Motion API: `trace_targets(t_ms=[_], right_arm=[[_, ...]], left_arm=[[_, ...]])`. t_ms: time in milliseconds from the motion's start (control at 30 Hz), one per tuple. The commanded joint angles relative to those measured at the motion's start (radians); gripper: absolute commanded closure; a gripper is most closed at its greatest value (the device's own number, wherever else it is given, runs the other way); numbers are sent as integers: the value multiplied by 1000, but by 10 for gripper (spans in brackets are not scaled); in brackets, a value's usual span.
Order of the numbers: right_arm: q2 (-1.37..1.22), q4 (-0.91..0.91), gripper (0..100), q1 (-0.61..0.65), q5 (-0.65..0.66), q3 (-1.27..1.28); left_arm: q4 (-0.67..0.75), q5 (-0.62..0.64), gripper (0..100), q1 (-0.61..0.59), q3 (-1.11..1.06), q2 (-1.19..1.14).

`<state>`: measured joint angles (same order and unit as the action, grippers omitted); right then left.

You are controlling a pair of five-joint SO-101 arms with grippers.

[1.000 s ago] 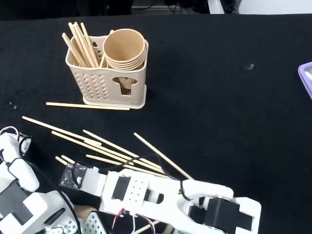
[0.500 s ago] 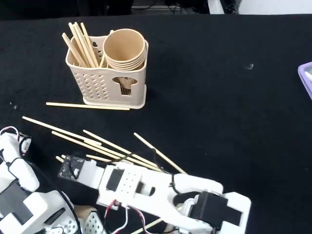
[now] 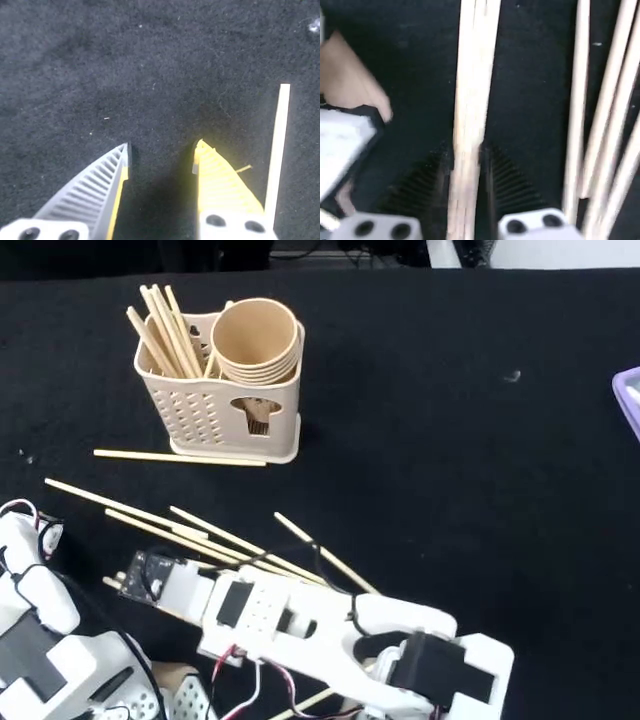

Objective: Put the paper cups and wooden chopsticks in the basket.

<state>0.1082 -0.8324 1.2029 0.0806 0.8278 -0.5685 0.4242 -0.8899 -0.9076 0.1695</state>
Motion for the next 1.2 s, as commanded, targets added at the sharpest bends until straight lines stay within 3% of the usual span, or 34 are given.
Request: trace_targets(t_ms=[0, 133, 300, 600, 767, 1167], right_arm=[[124, -25, 988, -86, -3, 12], [249, -25, 988, -161, -3, 65], [325, -25, 988, -169, -3, 107], [185, 29, 985, -78, -3, 96], [113, 8, 877, -6, -5, 36], [104, 25, 846, -2, -5, 33]], left_arm=[[2, 2, 787, 13, 53, -5], [2, 2, 787, 13, 53, -5], [2, 2, 787, 13, 53, -5], [2, 2, 787, 13, 53, -5], [3, 2, 787, 13, 53, -5], [3, 2, 787, 13, 54, -5]])
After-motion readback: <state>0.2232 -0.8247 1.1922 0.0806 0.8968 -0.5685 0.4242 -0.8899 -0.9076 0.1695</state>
